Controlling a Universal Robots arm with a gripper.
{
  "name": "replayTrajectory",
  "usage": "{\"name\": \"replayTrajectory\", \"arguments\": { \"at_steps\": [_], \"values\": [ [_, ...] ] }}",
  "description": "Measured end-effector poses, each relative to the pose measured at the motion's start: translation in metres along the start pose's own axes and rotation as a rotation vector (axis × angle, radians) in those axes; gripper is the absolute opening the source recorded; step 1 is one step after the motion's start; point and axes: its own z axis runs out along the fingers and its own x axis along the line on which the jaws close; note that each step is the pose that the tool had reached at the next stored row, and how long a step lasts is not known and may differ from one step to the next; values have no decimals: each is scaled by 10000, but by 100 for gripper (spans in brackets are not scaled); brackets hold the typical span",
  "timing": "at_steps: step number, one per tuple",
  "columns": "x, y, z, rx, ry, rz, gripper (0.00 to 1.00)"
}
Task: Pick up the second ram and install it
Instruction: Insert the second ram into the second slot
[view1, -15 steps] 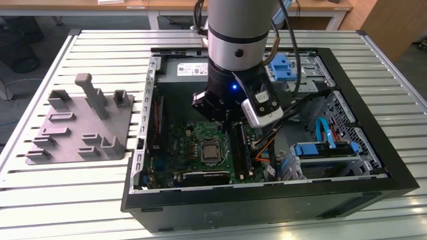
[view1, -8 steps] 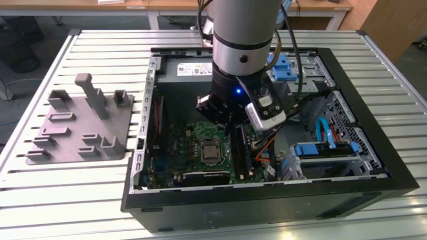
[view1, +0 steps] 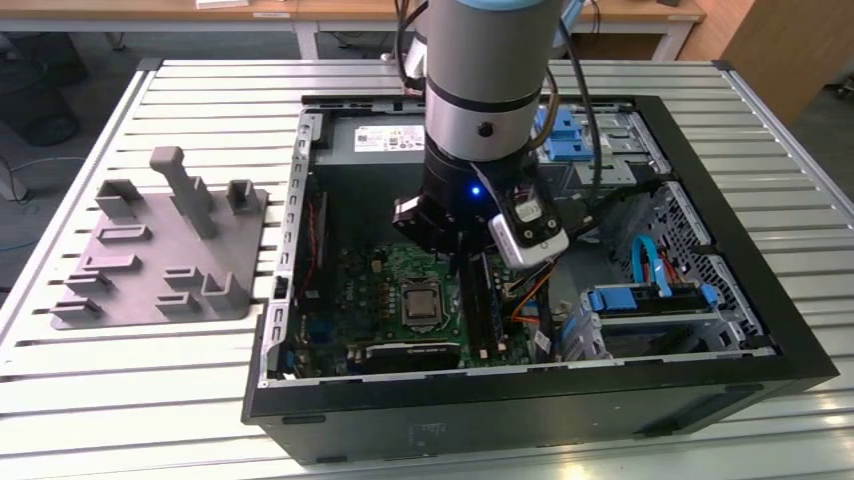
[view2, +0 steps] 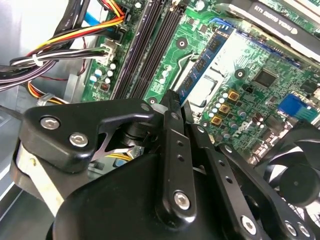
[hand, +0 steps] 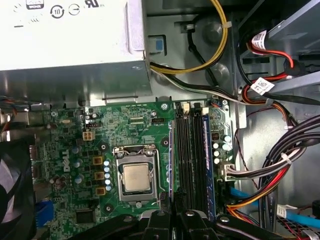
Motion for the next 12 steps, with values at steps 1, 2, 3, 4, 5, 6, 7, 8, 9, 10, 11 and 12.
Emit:
{"name": "replayTrajectory", "arguments": {
  "at_steps": [1,2,3,4,5,6,7,8,9,10,11,12],
  "values": [
    [0,0,8,1,0,0,14],
    [0,0,18,0,0,0,14],
    [0,0,27,0,1,0,14],
    [0,0,34,-1,1,0,14],
    [1,0,39,0,2,0,14],
    [1,0,48,1,2,0,14],
    [1,0,58,1,2,0,14],
    [1,0,67,0,2,-2,14],
    [1,0,77,0,2,-4,14],
    [1,0,87,0,2,-6,14],
    [1,0,98,0,2,-6,14],
    [2,1,110,0,2,-6,14]
  ]
}}
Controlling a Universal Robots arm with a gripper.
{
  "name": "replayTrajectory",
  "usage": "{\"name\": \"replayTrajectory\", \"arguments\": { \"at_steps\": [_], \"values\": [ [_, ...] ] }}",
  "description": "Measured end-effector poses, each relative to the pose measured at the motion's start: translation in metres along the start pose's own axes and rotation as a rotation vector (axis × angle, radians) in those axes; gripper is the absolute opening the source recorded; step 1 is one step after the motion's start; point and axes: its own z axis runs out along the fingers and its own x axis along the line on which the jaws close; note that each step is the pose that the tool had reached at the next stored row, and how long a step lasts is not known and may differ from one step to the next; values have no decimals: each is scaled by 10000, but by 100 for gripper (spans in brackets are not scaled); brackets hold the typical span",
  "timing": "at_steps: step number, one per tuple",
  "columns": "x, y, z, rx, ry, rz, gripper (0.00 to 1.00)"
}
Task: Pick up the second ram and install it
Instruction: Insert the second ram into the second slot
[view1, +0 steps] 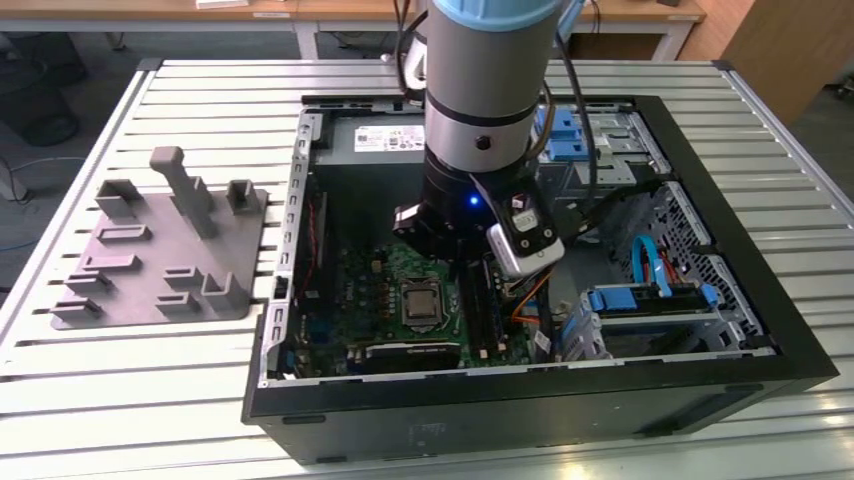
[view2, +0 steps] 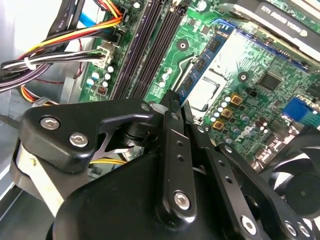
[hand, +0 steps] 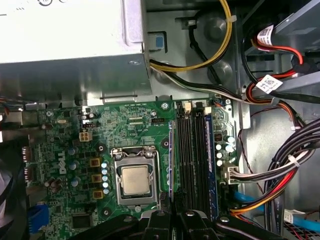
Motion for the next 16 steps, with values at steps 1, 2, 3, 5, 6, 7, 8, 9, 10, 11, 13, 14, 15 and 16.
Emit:
{"name": "replayTrajectory", "arguments": {
  "at_steps": [1,2,3,5,6,7,8,9,10,11,13,14,15,16],
  "values": [
    [0,0,12,0,0,0,14],
    [0,0,24,1,0,-1,14],
    [0,1,36,0,0,0,14],
    [1,4,58,0,0,-3,14],
    [1,8,66,-3,0,-10,14],
    [2,14,75,-5,1,-25,14],
    [1,19,84,-8,1,-56,14],
    [0,22,91,-20,2,-112,14],
    [-2,22,93,-62,6,-162,14],
    [-4,23,95,-177,15,-189,14],
    [-6,23,99,-460,40,-211,14],
    [-6,24,105,-592,49,-209,14],
    [-7,25,117,-617,49,-207,14],
    [-11,25,130,-616,50,-208,14]
  ]
}}
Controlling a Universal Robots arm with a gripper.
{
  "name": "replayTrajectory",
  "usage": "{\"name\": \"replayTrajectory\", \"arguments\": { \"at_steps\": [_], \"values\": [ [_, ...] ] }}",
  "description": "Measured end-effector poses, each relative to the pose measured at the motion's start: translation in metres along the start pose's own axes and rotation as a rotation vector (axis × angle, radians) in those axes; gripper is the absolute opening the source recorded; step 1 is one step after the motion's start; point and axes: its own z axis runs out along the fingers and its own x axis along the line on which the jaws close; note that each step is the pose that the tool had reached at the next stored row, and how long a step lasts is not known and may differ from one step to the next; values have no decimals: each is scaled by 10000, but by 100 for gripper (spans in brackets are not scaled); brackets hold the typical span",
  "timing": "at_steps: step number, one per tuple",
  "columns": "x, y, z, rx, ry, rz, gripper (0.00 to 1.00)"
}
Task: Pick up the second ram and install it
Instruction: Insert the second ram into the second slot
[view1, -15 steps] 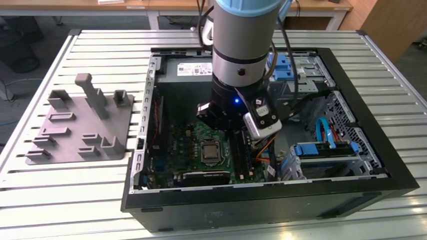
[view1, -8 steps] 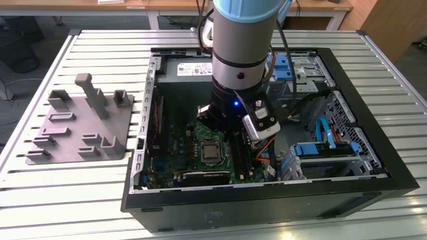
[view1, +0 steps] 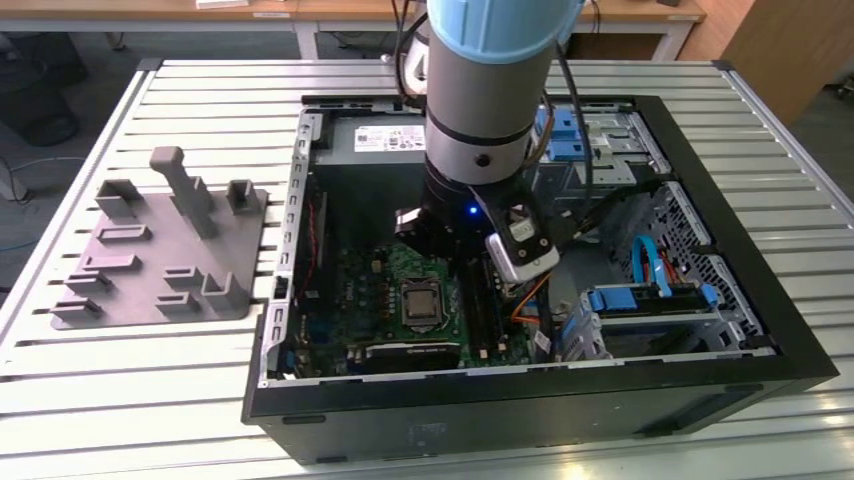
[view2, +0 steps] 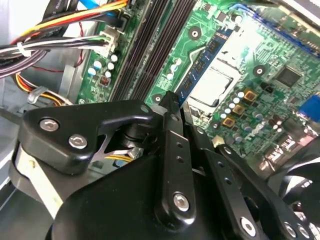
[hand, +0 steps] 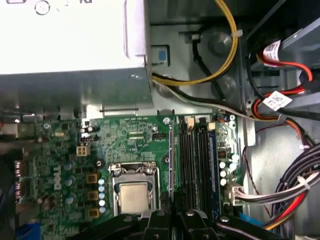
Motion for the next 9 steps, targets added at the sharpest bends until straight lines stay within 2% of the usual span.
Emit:
{"name": "replayTrajectory", "arguments": {
  "at_steps": [4,9],
  "values": [
    [-27,-2,57,19,-1,-4,14],
    [-39,-2,74,23,0,-9,14]
  ]
}}
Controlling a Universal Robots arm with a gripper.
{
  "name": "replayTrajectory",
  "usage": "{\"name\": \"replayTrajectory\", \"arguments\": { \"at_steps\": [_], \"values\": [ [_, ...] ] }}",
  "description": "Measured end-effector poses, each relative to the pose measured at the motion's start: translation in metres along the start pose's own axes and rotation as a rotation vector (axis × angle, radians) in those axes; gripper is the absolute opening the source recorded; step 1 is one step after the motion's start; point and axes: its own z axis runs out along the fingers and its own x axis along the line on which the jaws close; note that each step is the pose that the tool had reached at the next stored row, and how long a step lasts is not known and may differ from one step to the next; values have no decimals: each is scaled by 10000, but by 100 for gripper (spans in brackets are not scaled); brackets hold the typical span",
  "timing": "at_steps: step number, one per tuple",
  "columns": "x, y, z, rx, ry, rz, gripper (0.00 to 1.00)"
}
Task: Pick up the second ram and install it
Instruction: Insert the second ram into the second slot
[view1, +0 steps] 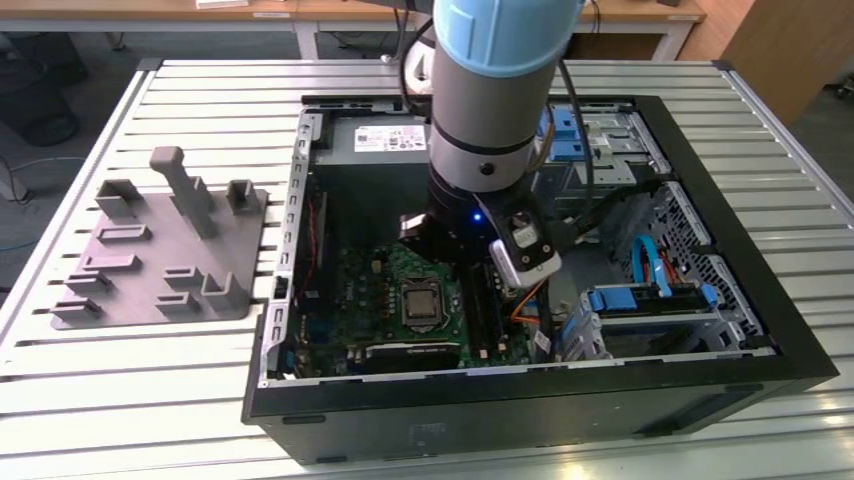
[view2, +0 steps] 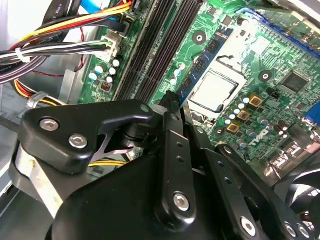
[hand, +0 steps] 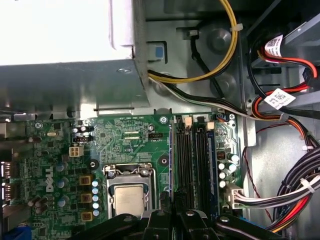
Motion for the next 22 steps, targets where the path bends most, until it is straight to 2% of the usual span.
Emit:
{"name": "replayTrajectory", "arguments": {
  "at_steps": [13,22],
  "values": [
    [-64,3,33,-1,-1,3,14],
    [-81,-1,129,-2,-1,2,14]
  ]
}}
